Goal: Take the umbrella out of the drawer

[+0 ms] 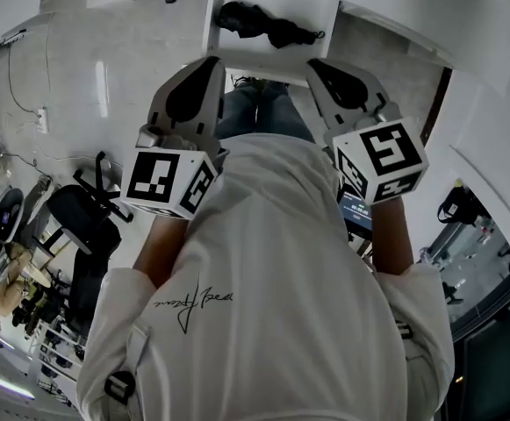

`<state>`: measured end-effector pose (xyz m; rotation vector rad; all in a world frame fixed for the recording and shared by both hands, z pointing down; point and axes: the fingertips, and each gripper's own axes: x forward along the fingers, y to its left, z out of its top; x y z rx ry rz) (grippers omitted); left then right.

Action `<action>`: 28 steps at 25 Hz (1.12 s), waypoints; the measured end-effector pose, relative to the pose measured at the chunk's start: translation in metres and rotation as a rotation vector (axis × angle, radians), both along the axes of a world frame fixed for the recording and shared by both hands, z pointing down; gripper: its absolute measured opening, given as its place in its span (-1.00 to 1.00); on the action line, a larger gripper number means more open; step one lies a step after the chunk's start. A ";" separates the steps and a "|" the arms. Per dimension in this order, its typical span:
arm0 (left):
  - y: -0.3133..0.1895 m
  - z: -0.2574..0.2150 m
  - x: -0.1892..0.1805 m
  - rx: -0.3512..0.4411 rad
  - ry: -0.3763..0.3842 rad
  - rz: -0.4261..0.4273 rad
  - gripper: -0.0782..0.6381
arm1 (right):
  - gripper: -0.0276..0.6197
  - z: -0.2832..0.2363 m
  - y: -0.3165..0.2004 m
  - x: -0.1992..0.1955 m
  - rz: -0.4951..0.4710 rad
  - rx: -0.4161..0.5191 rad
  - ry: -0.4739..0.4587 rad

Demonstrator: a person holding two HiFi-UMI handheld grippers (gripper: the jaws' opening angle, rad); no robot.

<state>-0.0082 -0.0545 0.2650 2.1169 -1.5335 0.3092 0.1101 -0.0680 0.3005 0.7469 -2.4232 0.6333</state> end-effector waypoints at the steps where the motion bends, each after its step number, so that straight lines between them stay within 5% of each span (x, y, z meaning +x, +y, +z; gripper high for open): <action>1: 0.001 0.002 -0.001 -0.003 0.000 -0.001 -0.73 | -0.83 0.003 -0.001 -0.003 -0.011 0.011 0.013; 16: 0.010 0.031 -0.036 -0.031 0.044 0.014 -0.73 | -0.83 0.059 0.011 -0.065 -0.148 0.013 0.080; 28: 0.008 0.063 -0.039 -0.076 0.091 0.066 -0.73 | -0.83 0.112 0.005 -0.077 -0.223 0.038 0.191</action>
